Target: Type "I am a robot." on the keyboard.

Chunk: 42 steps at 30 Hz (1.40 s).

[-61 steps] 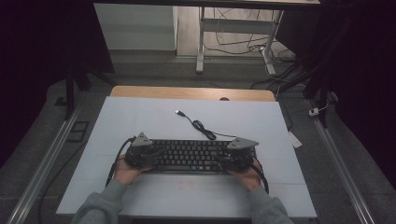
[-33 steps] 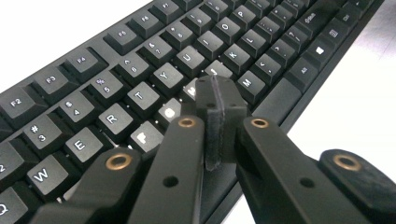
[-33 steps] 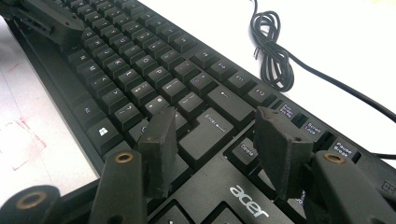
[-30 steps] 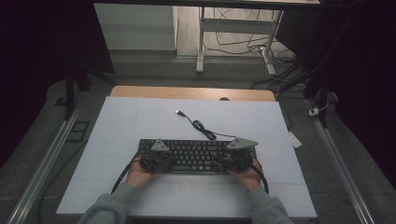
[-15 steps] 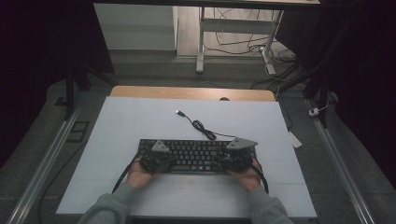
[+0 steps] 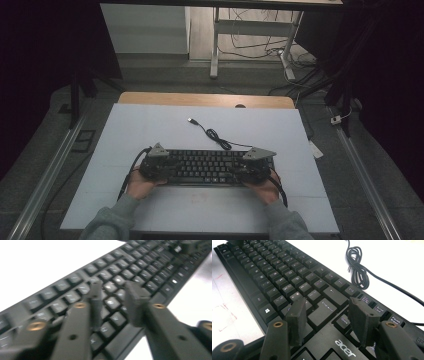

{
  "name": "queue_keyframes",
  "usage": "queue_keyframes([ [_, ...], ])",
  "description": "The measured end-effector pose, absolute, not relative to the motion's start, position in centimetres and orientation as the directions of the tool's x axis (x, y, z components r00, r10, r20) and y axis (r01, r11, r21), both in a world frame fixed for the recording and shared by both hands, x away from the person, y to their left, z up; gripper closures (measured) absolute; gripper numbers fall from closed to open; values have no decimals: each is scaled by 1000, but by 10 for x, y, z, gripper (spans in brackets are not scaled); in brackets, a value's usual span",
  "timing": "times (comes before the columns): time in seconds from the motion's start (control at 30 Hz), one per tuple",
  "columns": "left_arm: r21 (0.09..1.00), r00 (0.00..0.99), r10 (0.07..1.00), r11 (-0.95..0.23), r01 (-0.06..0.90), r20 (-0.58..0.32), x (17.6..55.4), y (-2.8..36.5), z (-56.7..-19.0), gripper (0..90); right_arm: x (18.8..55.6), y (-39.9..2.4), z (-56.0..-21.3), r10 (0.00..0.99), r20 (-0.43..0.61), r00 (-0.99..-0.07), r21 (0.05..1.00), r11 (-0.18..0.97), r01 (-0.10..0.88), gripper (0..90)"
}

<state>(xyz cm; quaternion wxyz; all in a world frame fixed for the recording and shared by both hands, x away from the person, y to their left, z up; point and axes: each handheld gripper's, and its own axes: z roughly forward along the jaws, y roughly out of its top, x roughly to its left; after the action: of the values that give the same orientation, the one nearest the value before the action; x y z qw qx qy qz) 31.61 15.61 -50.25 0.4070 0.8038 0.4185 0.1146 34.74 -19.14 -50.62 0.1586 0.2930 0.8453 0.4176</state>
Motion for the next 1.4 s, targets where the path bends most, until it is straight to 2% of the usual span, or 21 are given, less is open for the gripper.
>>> queue_keyframes([
  [0.07, 738, 603, 782, -310, 599, -161, 317, 165, -502, 496, 347, -191, -506, 628, -22, -778, 799, 479, 363, 490],
  [0.2, 727, 574, 802, -296, 620, -163, 318, 174, -504, 423, 348, -191, -506, 627, -22, -778, 799, 480, 363, 489],
  [0.77, 728, 564, 813, -298, 617, -145, 317, 178, -505, 380, 348, -192, -505, 625, -27, -780, 802, 480, 356, 488],
  [1.0, 722, 565, 814, -308, 620, -138, 317, 176, -506, 364, 347, -187, -497, 614, 10, -789, 826, 439, 353, 488],
  [1.4, 714, 546, 824, -294, 636, -147, 319, 176, -507, 295, 348, -170, -490, 595, 15, -804, 840, 428, 333, 499],
])
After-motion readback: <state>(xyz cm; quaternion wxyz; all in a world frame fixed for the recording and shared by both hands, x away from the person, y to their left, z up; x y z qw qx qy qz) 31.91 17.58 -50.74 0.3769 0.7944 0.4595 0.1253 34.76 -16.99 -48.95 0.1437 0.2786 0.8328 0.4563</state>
